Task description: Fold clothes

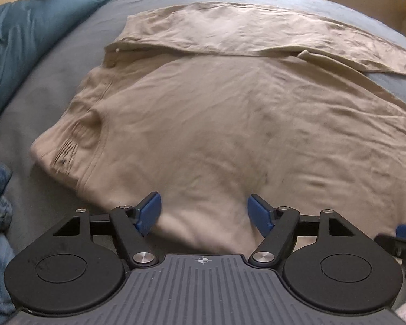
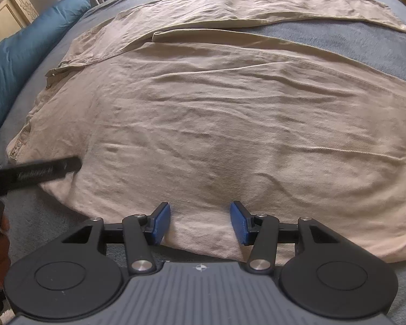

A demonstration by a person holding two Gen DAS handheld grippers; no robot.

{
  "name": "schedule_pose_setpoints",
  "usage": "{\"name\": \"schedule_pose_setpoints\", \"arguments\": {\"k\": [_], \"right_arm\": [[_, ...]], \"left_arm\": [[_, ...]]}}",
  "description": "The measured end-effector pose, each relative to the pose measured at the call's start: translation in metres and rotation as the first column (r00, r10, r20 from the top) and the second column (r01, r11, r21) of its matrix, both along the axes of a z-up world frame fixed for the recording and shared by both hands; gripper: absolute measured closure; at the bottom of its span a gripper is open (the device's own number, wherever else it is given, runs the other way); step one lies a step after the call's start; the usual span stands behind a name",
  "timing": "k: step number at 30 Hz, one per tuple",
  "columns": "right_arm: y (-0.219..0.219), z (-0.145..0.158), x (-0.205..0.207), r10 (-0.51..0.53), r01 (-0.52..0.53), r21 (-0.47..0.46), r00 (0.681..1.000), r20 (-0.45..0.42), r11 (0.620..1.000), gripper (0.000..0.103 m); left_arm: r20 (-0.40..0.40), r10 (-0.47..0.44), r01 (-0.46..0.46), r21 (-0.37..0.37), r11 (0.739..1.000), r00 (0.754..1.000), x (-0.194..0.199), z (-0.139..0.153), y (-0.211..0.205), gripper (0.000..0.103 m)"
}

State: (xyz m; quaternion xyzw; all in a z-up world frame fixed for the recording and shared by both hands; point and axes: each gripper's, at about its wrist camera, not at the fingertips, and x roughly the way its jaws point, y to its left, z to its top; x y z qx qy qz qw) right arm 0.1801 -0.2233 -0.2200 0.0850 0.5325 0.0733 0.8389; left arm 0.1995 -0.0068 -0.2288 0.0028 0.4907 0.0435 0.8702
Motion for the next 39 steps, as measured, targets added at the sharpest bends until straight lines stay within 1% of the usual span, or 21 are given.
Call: {"name": "schedule_pose_setpoints", "arguments": {"k": [10,15,24,30,32,35,39], "right_arm": [[-0.001,0.0,-0.001,-0.003,0.003,0.006,1.0,0.001,1.0,0.05],[-0.001,0.001,-0.001,-0.004,0.004,0.005,1.0,0.001,1.0,0.05],[-0.001,0.001,-0.002,-0.006,0.006,0.002,1.0,0.0,1.0,0.05],[-0.001,0.001,-0.002,-0.01,0.01,0.002,1.0,0.0,1.0,0.05],[-0.001,0.001,-0.002,-0.01,0.01,0.001,1.0,0.0,1.0,0.05],[-0.001,0.002,-0.002,-0.011,0.011,0.002,1.0,0.001,1.0,0.05],[-0.003,0.002,-0.002,-0.024,0.024,0.016,1.0,0.0,1.0,0.05]], "left_arm": [[-0.019,0.035,-0.035,-0.021,0.999,0.999,-0.015,-0.002,0.01,0.023],[-0.031,0.065,-0.067,-0.065,0.996,0.997,-0.016,-0.003,0.019,0.02],[-0.018,0.052,-0.053,-0.054,0.997,0.998,-0.02,-0.003,0.018,0.019],[-0.016,0.046,-0.047,-0.048,0.998,0.999,-0.033,0.0,0.024,0.018],[-0.008,0.042,-0.042,-0.036,0.998,0.999,-0.041,0.004,0.026,0.02],[0.036,0.041,-0.041,-0.018,0.999,0.998,-0.056,0.016,0.03,0.021],[0.121,0.053,-0.046,-0.054,0.997,0.991,-0.062,0.035,0.035,0.021]]}}
